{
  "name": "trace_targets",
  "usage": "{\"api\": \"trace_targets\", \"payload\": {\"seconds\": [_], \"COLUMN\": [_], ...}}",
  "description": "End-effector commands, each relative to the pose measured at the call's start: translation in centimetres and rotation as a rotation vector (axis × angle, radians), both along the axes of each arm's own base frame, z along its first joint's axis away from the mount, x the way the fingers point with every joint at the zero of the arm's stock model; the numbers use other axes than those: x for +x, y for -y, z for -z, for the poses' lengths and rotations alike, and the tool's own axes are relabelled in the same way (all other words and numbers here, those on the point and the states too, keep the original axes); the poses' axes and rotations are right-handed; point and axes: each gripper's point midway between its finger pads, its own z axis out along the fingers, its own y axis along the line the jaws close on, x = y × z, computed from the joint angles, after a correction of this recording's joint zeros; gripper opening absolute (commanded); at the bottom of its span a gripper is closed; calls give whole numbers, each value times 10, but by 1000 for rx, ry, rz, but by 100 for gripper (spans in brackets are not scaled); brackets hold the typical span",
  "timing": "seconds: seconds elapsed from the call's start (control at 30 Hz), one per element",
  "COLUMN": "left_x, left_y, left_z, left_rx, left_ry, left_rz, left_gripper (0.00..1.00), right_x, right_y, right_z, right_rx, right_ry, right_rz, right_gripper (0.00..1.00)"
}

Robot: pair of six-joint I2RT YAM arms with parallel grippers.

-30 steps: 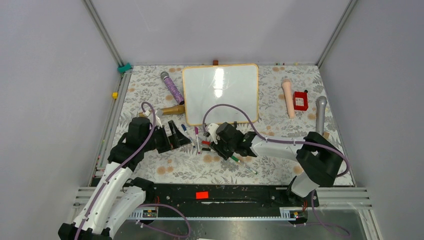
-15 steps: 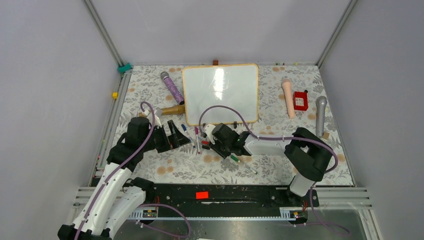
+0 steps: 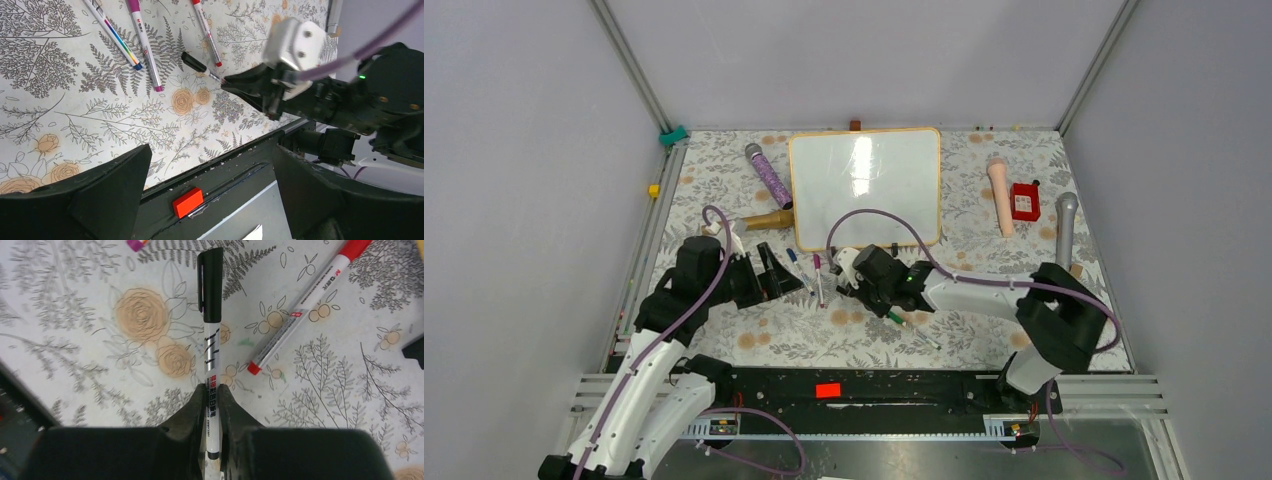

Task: Write a sentence on the whiteboard
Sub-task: Pick up the whiteboard marker from the center of the board, then pass from the right arm to the left

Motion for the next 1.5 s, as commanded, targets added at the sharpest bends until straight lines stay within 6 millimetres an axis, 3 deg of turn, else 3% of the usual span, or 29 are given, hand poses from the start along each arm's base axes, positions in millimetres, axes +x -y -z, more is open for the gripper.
{"api": "trace_targets", "payload": {"seconds": [0.0,0.3,0.53,0.73,1.13,1.47], "left_x": [6,9,19,30,30,21], "left_y": [3,26,45,46,48,53], "left_z": [-22,-49,-62,-58,-55,-52], "left_rx": [-39,-226,-413,-424,-444,-448], "left_ry": [45,-38,-129,-150,-156,-168], "left_rz": [-18,-19,-43,-81,-97,-87], "left_gripper": [94,94,86,79,57,55], "right_x": [-20,-44,-59,-63,-61,-50], "right_y": [-3,-1,-24,-42,-58,-71], "right_z": [-42,-103,-158,-191,-204,-201], "right_rx": [95,272,444,527,563,556], "right_ry": [-39,-122,-206,-254,-283,-288], "right_rz": [-21,80,66,42,29,59], "right_gripper": [0,0,0,0,0,0]}}
